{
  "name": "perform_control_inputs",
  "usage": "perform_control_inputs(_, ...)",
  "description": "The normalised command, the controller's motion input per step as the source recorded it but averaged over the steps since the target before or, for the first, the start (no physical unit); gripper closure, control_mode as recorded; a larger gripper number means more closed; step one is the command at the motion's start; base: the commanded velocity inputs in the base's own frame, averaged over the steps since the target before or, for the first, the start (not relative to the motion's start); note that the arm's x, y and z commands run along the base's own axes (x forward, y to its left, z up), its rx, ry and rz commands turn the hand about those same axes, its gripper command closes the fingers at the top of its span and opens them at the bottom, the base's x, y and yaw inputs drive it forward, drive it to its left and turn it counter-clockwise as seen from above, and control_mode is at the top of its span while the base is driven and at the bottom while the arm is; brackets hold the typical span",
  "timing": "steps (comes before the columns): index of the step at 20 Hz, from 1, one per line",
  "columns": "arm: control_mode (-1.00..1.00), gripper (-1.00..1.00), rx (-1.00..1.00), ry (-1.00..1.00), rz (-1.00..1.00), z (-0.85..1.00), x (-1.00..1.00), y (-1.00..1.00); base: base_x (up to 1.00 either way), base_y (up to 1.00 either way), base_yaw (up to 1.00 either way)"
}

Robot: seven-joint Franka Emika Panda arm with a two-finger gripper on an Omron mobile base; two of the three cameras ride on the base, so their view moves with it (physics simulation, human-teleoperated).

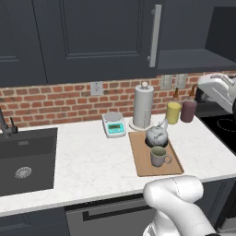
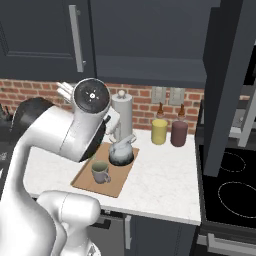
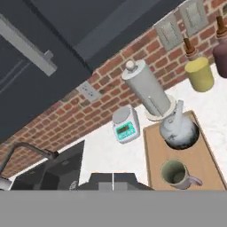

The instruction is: Pick the kettle from the counter and place it on the tray. Then pick the mug from the cabinet and place it on the tray. Then close the cabinet doors.

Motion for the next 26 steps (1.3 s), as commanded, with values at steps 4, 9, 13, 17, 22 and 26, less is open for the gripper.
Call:
perform_control_inputs(4,-1.0,1.0,0.75,-0.1,-0.01,-0.25,0.0,-0.49,0.0,0.0,0.0)
perform_control_inputs(9,-1.0,1.0,0.44,-0.19,-0.05,-0.52,0.0,-0.02,0.0,0.0,0.0)
perform_control_inputs(13,-1.0,1.0,0.44,-0.2,-0.08,-0.47,0.0,0.0,0.0,0.0,0.0)
perform_control_inputs(17,-1.0,1.0,0.46,-0.15,-0.11,-0.23,0.1,-0.09,0.0,0.0,0.0)
perform_control_inputs(22,-1.0,1.0,0.53,-0.09,-0.08,-0.01,0.18,-0.6,0.0,0.0,0.0)
perform_control_inputs(26,-1.0,1.0,0.37,-0.11,-0.05,0.0,0.04,-0.93,0.0,0.0,0.0)
